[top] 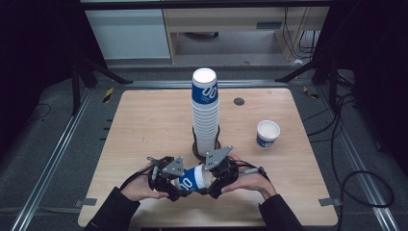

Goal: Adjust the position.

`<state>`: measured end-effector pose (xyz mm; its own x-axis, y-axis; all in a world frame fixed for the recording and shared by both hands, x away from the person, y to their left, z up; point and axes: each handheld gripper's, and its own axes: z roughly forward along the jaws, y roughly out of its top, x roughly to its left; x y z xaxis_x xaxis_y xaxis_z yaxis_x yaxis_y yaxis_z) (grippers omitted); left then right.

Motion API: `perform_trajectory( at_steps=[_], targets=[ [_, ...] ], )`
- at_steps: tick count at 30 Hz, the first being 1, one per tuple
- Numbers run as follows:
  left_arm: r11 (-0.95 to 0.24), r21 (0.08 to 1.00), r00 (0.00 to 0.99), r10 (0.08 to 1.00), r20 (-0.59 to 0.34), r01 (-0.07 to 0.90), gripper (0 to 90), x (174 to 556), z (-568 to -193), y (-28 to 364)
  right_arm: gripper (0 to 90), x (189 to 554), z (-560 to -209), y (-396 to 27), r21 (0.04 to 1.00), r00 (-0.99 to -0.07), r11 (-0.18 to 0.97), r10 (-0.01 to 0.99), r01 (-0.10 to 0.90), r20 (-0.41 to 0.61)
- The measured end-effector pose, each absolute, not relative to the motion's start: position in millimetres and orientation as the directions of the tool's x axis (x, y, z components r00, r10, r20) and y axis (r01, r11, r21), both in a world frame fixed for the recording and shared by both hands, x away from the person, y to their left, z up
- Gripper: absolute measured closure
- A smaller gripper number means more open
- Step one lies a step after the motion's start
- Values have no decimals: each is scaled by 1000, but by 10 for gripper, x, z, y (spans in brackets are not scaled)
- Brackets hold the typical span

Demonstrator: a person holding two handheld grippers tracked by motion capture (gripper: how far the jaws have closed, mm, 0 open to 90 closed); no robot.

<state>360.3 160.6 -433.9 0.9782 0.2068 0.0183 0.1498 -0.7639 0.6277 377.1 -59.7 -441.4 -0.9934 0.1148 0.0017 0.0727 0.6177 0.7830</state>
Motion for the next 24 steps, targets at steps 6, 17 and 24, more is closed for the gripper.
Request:
perform_trajectory(
  at_steps=[6, 17, 24],
  targets=[
    [-711, 677, 965, 263, 4, 190, 264, 3674, -4254, 1766, 72, 3817, -4291, -734, 839, -985, 532, 169, 113, 25],
    [-551, 806, 948, 316, -37, 216, 264, 3687, -4183, 1820, 73, 3883, -4160, -922, 900, -969, 396, 230, 180, 92],
    [-536, 822, 955, 296, -34, 195, 264, 3640, -4193, 1726, 80, 3878, -4190, -862, 903, -971, 375, 193, 209, 144]
  ],
)
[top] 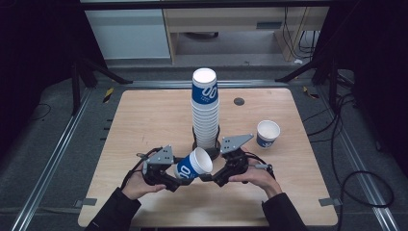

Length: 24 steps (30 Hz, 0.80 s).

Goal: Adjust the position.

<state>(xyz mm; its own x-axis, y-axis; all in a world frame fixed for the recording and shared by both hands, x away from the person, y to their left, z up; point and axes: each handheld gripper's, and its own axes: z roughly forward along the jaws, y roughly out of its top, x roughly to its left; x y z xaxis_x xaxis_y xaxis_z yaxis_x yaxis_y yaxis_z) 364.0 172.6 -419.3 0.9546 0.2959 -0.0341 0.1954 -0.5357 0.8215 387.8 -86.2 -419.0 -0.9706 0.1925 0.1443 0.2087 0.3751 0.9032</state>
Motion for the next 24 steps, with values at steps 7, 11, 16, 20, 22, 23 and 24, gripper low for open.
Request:
perform_trajectory(
  at_steps=[7, 11, 16, 20, 22, 23, 24],
  targets=[
    [-556, 813, 961, 277, -18, 175, 264, 3598, -4202, 1660, 108, 3867, -4216, -798, 903, -971, 367, 166, 225, 174],
    [-566, 807, 963, 268, -15, 170, 264, 3588, -4210, 1642, 124, 3866, -4232, -781, 901, -970, 367, 154, 232, 187],
    [-571, 802, 964, 266, -21, 175, 263, 3594, -4217, 1643, 147, 3867, -4241, -783, 897, -970, 374, 147, 236, 193],
    [-572, 800, 961, 274, -25, 184, 252, 3603, -4222, 1640, 155, 3861, -4236, -779, 896, -971, 383, 152, 227, 182],
    [-575, 797, 961, 274, -24, 184, 229, 3608, -4221, 1648, 157, 3861, -4230, -785, 896, -972, 384, 156, 224, 176],
    [-575, 797, 961, 274, -24, 184, 214, 3608, -4221, 1648, 157, 3861, -4230, -785, 896, -972, 384, 156, 224, 176],
    [-581, 791, 962, 272, -31, 190, 200, 3617, -4224, 1660, 157, 3862, -4223, -797, 894, -973, 390, 162, 219, 167]
  ],
)
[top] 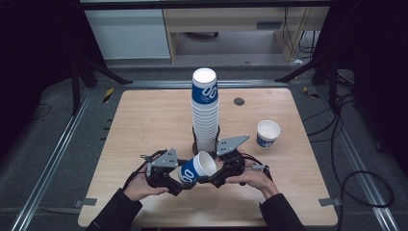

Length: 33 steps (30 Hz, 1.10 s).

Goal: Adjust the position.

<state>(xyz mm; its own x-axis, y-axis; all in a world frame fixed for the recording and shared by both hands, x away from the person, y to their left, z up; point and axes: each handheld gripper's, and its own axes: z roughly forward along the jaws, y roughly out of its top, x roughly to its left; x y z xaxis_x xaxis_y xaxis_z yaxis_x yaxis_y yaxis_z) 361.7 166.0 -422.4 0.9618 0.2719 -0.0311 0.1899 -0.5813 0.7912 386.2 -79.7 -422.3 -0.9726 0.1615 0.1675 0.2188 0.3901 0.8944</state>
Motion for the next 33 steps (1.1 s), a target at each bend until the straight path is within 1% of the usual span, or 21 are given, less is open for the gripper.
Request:
perform_trajectory(
  at_steps=[3, 5, 6, 7, 8, 9, 10, 12, 17, 19, 20, 24, 29, 30, 33],
  targets=[
    [-595, 779, 961, 275, -36, 199, 166, 3625, -4233, 1667, 156, 3864, -4212, -813, 892, -973, 400, 170, 213, 157],
    [-613, 763, 961, 275, -36, 204, 162, 3635, -4247, 1669, 156, 3862, -4205, -824, 886, -974, 415, 172, 206, 146],
    [-631, 749, 960, 279, -24, 202, 162, 3636, -4263, 1657, 155, 3853, -4205, -817, 873, -977, 449, 178, 189, 120],
    [-631, 749, 960, 279, -24, 202, 163, 3636, -4263, 1657, 155, 3853, -4205, -817, 873, -977, 449, 178, 189, 120],
    [-663, 721, 965, 263, -24, 199, 164, 3634, -4295, 1628, 154, 3833, -4227, -781, 853, -980, 494, 178, 168, 90],
    [-663, 721, 965, 263, -24, 199, 165, 3634, -4295, 1628, 154, 3833, -4227, -781, 853, -980, 494, 178, 168, 90],
    [-694, 693, 968, 250, -24, 197, 168, 3626, -4331, 1589, 153, 3821, -4254, -743, 842, -982, 516, 168, 161, 85],
    [-717, 670, 971, 239, -22, 192, 172, 3614, -4375, 1545, 153, 3813, -4277, -703, 831, -984, 535, 161, 152, 77],
    [-745, 640, 974, 226, -22, 187, 189, 3613, -4418, 1504, 152, 3783, -4319, -639, 809, -988, 572, 139, 136, 68],
    [-747, 639, 974, 223, -22, 185, 219, 3609, -4422, 1499, 152, 3772, -4336, -614, 801, -990, 586, 130, 125, 59],
    [-744, 642, 975, 221, -24, 185, 219, 3607, -4423, 1498, 152, 3767, -4340, -605, 797, -990, 591, 129, 124, 58],
    [-743, 644, 975, 221, -22, 183, 267, 3603, -4422, 1497, 152, 3762, -4339, -589, 800, -991, 589, 123, 118, 55],
    [-743, 645, 975, 223, -14, 179, 275, 3605, -4415, 1498, 142, 3767, -4340, -591, 800, -991, 588, 125, 117, 53],
    [-726, 662, 973, 232, -21, 187, 275, 3611, -4403, 1514, 128, 3773, -4333, -595, 808, -989, 576, 136, 122, 52],
    [-717, 671, 971, 236, -19, 188, 276, 3623, -4384, 1543, 105, 3781, -4320, -610, 819, -988, 559, 146, 128, 55]
  ],
)
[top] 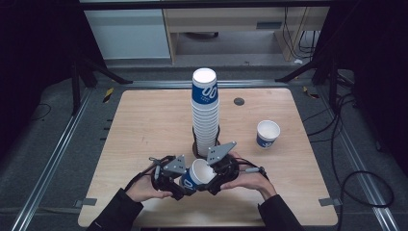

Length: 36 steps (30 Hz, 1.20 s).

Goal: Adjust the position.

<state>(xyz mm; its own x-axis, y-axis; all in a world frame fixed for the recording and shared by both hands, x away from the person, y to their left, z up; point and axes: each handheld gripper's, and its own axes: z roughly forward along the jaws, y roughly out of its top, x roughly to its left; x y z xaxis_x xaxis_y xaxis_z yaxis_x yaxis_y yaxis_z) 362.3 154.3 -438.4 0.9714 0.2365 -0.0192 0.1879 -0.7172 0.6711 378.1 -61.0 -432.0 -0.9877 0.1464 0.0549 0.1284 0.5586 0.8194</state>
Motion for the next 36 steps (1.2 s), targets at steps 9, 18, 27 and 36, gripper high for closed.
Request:
perform_trajectory(
  at_steps=[9, 18, 27, 36],
  targets=[
    [-613, 753, 945, 326, -37, 241, 275, 3714, -4298, 1736, 85, 3864, -4158, -828, 899, -968, 396, 234, 184, 95],
    [-526, 818, 936, 350, -41, 233, 275, 3659, -4249, 1700, 96, 3874, -4175, -802, 913, -963, 348, 228, 216, 141],
    [-540, 813, 942, 335, -27, 215, 275, 3600, -4271, 1593, 137, 3858, -4204, -733, 918, -963, 313, 188, 243, 191],
    [-540, 815, 943, 331, -22, 209, 274, 3590, -4269, 1584, 188, 3852, -4227, -704, 919, -965, 311, 177, 242, 194]
  ],
)
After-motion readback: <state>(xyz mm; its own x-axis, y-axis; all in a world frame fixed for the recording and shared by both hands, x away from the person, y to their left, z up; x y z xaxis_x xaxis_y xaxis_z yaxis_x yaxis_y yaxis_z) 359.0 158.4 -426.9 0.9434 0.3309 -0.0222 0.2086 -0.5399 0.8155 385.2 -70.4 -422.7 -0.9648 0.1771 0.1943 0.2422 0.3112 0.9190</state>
